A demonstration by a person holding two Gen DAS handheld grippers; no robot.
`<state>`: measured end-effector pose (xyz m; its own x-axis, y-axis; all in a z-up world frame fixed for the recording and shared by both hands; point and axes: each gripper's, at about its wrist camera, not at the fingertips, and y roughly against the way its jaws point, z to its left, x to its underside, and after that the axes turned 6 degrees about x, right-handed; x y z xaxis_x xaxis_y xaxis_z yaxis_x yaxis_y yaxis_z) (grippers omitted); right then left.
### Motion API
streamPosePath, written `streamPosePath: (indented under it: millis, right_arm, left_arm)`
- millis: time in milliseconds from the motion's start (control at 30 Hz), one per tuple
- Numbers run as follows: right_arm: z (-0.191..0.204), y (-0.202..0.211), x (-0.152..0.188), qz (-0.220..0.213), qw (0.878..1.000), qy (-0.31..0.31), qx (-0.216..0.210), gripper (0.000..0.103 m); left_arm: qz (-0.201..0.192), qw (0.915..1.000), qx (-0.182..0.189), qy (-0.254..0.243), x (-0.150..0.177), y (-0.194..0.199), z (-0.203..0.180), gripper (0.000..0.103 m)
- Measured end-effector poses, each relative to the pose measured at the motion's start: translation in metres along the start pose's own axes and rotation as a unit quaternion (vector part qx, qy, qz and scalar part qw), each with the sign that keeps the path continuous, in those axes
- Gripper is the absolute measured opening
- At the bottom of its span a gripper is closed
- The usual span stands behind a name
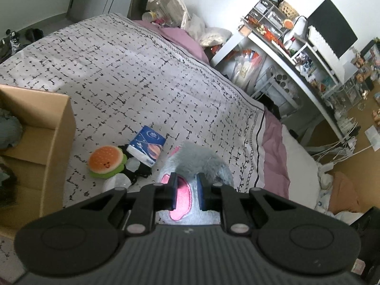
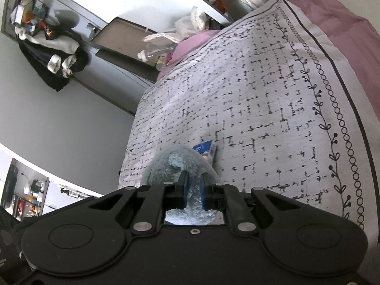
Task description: Organize soft objects
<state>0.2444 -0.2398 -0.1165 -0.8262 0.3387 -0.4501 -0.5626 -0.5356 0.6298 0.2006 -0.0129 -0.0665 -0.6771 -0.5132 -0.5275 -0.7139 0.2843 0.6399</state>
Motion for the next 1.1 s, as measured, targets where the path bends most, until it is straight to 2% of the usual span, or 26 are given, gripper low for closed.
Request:
streamPosePath:
  millis: [267,567,800,1100]
  right_arm:
    - [0.033,0.007,0.008,-0.001,1.000,0.020,-0.003,0.010]
    - [0.081,0.004,0.024,0.009,0.999,0.051,-0.016,0.010]
    - [0.121,-0.007,0.048,0.024,0.996,0.078,-0.025,0.010]
    - [0.152,-0.022,0.079,0.043,0.994,0.102,-0.015,0.010]
  left_arm:
    - [-0.018,0.9997,0.009,0.013,-0.006,0.031,0.016,0.015]
    - [-0.041,0.9988,-0.001,0.029,-0.019,0.071,0.041,0.015]
    - [-0.053,0.9977,-0.011,0.041,-0.028,0.101,0.071,0.015]
    - [-0.058,0.9962,-0.019,0.062,-0.029,0.124,0.113,0.015]
